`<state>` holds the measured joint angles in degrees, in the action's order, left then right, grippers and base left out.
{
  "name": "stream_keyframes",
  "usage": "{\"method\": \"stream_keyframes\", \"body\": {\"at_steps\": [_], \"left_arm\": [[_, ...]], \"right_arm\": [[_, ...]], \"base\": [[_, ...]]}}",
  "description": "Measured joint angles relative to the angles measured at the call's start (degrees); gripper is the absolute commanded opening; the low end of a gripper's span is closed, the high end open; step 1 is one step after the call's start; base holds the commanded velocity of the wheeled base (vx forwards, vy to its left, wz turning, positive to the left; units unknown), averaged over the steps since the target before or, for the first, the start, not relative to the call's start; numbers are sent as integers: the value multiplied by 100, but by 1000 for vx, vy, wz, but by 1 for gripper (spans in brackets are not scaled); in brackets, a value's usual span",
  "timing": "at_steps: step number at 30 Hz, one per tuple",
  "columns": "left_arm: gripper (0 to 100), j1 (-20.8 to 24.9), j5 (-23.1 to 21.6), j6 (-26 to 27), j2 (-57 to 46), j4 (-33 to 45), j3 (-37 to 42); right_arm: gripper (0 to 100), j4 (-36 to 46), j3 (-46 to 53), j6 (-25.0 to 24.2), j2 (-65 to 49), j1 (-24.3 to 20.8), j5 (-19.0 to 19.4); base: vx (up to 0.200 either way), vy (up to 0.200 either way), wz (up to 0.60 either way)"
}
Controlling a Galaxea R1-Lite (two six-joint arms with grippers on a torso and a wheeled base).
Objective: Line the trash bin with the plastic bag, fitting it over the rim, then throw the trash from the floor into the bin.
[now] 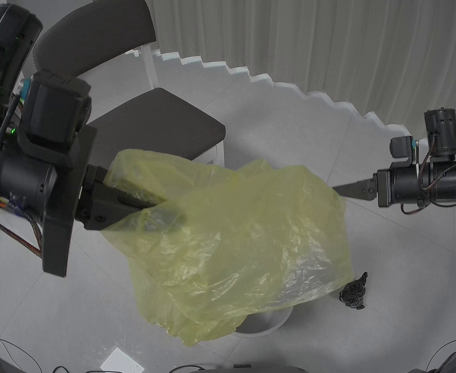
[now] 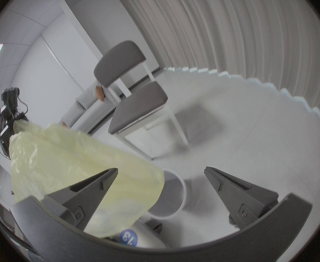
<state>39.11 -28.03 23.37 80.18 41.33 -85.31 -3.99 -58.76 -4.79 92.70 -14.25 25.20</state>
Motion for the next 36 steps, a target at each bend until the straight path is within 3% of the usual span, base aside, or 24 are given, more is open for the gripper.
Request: {"method": "stream_keyframes", "body": {"at_steps": [5, 16, 36], "left_arm": [[0, -13, 0, -5, -22, -150, 0], [0, -61, -123, -24, -207, -206, 2], [0, -88, -506, 0, -413, -208, 163]], "right_arm": [[100, 414, 315, 39, -235, -300, 1], [100, 428, 809, 33, -603, -862, -27], [100, 334, -6, 23, -66, -514, -44]], "base": [[0, 0, 0], [0, 0, 0], [0, 0, 0]]}}
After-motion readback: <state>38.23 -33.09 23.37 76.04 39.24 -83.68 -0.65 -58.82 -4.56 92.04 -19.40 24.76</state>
